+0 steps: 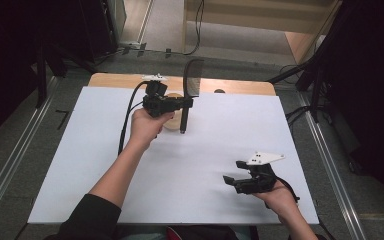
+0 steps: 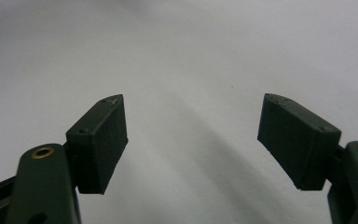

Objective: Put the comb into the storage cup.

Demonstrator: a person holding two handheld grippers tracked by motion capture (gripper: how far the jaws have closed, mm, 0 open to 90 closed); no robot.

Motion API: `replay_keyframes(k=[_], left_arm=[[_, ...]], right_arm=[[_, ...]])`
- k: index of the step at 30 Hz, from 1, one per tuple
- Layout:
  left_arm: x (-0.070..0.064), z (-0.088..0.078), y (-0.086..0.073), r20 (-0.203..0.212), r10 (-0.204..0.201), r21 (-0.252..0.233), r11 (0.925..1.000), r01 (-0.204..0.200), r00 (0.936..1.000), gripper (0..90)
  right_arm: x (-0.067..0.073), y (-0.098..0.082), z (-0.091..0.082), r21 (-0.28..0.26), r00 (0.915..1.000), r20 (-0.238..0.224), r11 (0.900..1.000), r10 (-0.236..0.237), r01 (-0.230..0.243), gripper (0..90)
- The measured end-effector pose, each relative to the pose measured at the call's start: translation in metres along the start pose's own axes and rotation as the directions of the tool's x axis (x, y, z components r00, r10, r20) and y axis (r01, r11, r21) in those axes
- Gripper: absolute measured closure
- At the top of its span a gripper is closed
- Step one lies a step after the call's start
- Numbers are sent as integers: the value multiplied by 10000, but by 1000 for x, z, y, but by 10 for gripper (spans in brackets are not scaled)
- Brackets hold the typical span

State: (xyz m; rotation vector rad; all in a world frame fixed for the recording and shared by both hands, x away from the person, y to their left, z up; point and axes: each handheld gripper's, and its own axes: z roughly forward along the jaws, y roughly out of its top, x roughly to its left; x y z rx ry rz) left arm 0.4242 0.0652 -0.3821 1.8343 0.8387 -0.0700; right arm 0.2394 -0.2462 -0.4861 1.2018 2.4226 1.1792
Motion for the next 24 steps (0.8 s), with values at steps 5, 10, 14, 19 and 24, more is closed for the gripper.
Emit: replay_keyframes(k=[5,10,14,19,24], left_arm=[[5,-3,8,-232,34,-248,9997,-39,9997,730],[9,-4,13,-458,25,-431,9991,-45,9989,730],[13,-5,16,-644,35,-566,9984,-72,9979,730],[17,-7,22,-806,-16,-796,9968,-48,9967,730],[23,-10,25,-1069,-50,-1141,9934,-73,9943,730]], right_arm=[[1,0,1,30,10000,-45,10000,37,-37,222],[0,0,0,4,10000,-29,10000,22,-22,222],[0,0,1,0,10000,-57,10000,32,-32,222],[0,0,0,6,10000,-55,10000,25,-25,222],[1,0,1,-3,10000,-75,10000,27,-27,221]])
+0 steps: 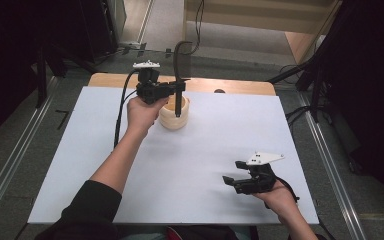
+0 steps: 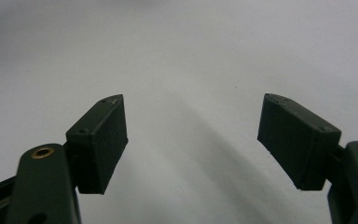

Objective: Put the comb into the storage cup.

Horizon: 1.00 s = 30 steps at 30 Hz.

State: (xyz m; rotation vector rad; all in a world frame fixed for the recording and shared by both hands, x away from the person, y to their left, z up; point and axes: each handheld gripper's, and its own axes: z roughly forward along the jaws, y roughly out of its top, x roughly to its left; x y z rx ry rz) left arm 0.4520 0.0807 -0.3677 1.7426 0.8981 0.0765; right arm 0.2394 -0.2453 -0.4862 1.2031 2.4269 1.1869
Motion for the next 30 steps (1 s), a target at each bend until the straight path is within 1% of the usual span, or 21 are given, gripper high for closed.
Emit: replay_keyframes(k=[2,4,5,7,10,12,14,17,22,25,29,30], left_arm=[[3,0,1,-117,-61,-98,9999,60,9999,730],[4,0,1,-187,-31,-103,9999,29,9998,730],[5,0,2,-291,55,-127,9999,-58,9996,730],[8,1,5,-430,53,-245,9997,-64,9991,730],[11,2,6,-467,-37,-336,9994,21,9989,730],[14,4,8,-625,49,-347,9994,-71,9980,730],[15,6,10,-695,54,-411,9991,-82,9976,730],[18,7,11,-682,41,-471,9989,-73,9977,730],[22,11,12,-859,159,-590,9980,-210,9962,730],[28,13,11,-892,49,-748,9971,-116,9960,730],[35,16,9,-978,15,-801,9967,-94,9952,730],[37,17,8,-911,-96,-788,9969,24,9958,730]], right_arm=[[0,0,0,3,10000,-22,10000,16,-16,222],[0,0,0,1,10000,-28,10000,20,-20,222],[0,0,0,14,10000,-26,10000,37,-37,222],[0,0,0,-11,10000,-38,10000,30,-30,222],[0,0,0,-11,10000,-37,10000,11,-11,221],[0,0,0,-34,10000,-43,10000,14,-14,222],[0,1,0,-43,10000,-47,10000,24,-24,222],[0,1,0,-39,10000,-61,10000,36,-36,222],[0,1,-1,-69,10000,-60,10000,60,-60,222],[0,1,0,-68,9999,-74,9999,91,-92,222],[0,1,0,-63,9999,-114,10000,42,-42,222],[0,1,0,-75,9999,-118,10000,43,-44,222]])
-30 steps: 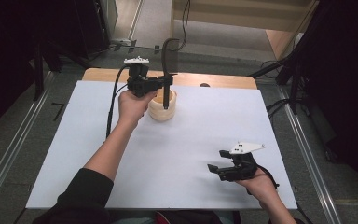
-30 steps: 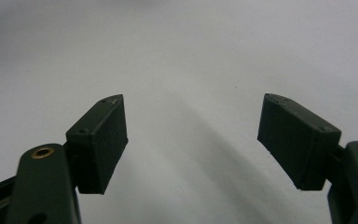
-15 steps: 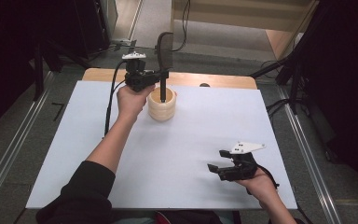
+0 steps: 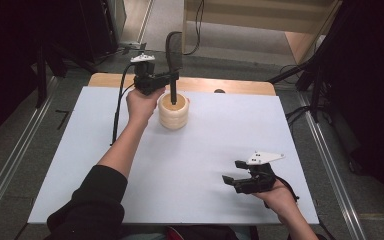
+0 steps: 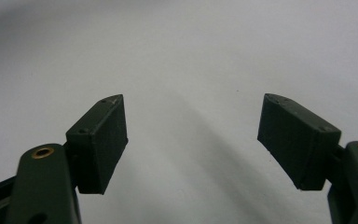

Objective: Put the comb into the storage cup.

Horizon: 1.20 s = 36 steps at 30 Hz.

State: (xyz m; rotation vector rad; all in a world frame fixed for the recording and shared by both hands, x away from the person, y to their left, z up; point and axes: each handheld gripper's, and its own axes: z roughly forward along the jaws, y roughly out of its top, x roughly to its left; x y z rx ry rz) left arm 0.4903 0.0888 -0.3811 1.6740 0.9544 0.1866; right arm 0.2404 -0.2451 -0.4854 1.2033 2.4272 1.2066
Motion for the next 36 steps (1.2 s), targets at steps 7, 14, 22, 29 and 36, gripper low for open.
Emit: replay_keyframes(k=[7,14,22,29,36], left_arm=[[7,5,-4,-186,40,96,9999,-38,9998,730],[10,10,-8,-208,127,167,9998,-124,9997,730],[10,14,-14,-339,335,288,9991,-325,9989,730],[14,16,-22,-351,346,170,9993,-341,9988,729],[16,18,-33,-353,386,255,9990,-377,9986,728]], right_arm=[[0,1,0,-60,10000,-37,10000,-4,4,222],[1,1,0,-43,10000,-66,10000,-12,12,222],[0,1,0,-66,10000,-67,10000,-43,42,222],[0,1,0,-77,10000,-63,10000,-39,38,222],[0,1,0,-44,10000,-55,10000,-58,58,222]])
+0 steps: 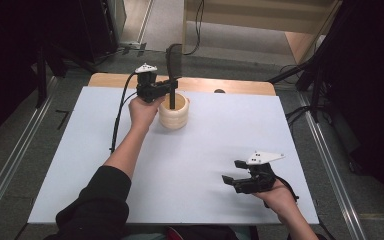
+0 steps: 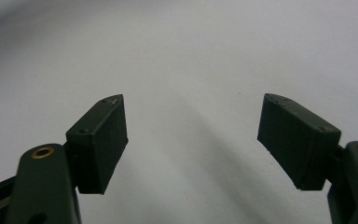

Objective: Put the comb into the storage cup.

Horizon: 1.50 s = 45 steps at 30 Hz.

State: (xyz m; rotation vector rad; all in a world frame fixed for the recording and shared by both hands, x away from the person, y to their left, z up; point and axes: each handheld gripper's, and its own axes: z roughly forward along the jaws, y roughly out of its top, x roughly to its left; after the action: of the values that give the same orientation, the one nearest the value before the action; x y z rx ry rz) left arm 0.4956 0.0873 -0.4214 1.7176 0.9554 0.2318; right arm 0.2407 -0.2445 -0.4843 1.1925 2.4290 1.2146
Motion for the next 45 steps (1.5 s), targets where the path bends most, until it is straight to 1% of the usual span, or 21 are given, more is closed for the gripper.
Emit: replay_keyframes(k=[7,11,17,20,23,28,31,37,41,45], left_arm=[[-1,3,-10,105,39,16,10000,-39,9999,727],[-1,4,-13,153,34,132,9999,-36,9999,727],[-3,5,-15,177,318,218,9992,-322,9993,726],[-4,4,-16,187,358,233,9991,-362,9992,726],[-3,4,-16,188,308,227,9993,-313,9993,726],[-3,3,-16,185,392,347,9986,-399,9991,726],[-1,2,-17,229,251,318,9992,-258,9994,726],[3,0,-19,195,149,407,9990,-157,9997,725],[4,0,-20,203,163,371,9992,-171,9997,725],[3,-1,-21,217,307,381,9988,-315,9993,724]], right_arm=[[0,0,0,19,10000,-22,10000,15,-15,222],[0,0,0,45,10000,-26,10000,-18,19,222],[0,0,0,18,10000,25,10000,7,-7,222],[0,0,0,27,10000,10,10000,-18,18,222],[0,0,0,22,10000,0,10000,-20,20,222],[0,0,0,30,10000,2,10000,32,-32,222],[0,0,0,36,10000,15,10000,24,-24,222],[0,0,0,18,10000,25,10000,49,-49,222],[-1,0,1,50,10000,30,10000,16,-16,222],[-1,0,1,47,10000,38,10000,30,-31,222]])
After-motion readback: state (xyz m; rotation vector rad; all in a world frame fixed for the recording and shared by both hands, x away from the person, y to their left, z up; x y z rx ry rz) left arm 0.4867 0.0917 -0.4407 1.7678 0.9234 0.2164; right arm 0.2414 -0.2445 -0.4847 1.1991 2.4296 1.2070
